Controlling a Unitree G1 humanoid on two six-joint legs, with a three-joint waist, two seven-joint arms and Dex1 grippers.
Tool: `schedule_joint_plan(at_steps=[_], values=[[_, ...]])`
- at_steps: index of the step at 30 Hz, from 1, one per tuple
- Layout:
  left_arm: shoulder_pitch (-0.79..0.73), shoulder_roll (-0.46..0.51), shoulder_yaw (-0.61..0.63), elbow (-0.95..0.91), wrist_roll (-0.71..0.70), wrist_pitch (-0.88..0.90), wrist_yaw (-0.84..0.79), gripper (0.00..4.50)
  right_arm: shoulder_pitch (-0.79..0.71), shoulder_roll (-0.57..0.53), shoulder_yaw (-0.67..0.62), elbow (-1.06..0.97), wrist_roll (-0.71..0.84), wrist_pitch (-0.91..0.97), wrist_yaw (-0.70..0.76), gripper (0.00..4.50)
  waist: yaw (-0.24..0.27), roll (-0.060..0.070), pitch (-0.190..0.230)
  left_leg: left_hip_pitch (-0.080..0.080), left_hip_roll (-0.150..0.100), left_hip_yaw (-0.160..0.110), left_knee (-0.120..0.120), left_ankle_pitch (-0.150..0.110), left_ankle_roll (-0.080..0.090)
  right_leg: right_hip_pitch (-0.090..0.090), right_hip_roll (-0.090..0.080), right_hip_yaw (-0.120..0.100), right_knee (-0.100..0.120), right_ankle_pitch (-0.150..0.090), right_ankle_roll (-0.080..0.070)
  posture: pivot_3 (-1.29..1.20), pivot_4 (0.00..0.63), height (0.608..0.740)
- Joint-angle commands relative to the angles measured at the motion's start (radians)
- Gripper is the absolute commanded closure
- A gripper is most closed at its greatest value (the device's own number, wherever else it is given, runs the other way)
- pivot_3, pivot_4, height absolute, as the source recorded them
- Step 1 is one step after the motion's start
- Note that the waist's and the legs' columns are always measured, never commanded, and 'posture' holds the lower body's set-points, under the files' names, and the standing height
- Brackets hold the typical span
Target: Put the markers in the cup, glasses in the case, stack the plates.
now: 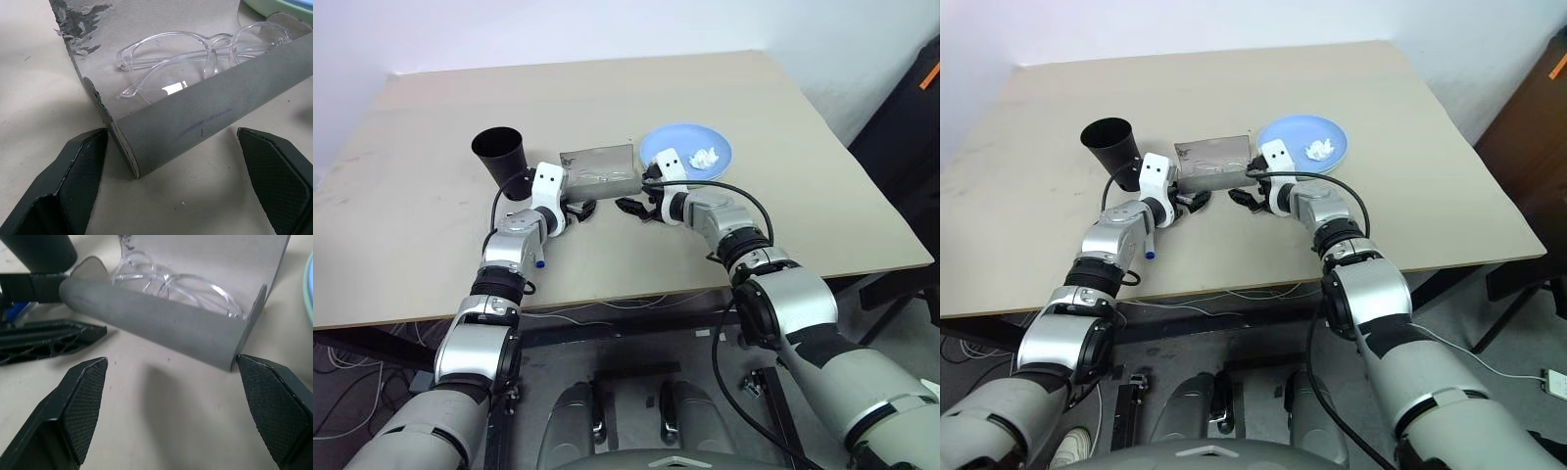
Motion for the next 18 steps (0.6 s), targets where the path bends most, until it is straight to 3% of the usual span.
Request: schedule_joint_plan(at_steps=[1, 18], values=[[0.013, -0.014, -0.023, -0.034, 0.003, 0.012, -0.053, 0.06, -0.039, 0.014, -0.022, -0.001, -0.003, -0.027, -0.008, 0.06, 0.000, 0.000, 0.000, 0.000, 0.000, 0.000, 0.000, 0.000, 0.000, 0.000, 0.000, 0.000, 0.000, 0.000, 0.000, 0.00, 0.150, 0.740], [0.096, 0.018, -0.053, -0.282, -0.003, 0.124, -0.148, 0.06, -0.029, -0.036, -0.023, -0.073, -0.005, -0.005, 0.194, 0.06, -0.003, 0.000, 0.000, 0.000, 0.000, 0.000, -0.001, 0.000, 0.000, -0.001, 0.000, 0.000, -0.001, 0.000, 0.000, 0.00, 0.150, 0.740]])
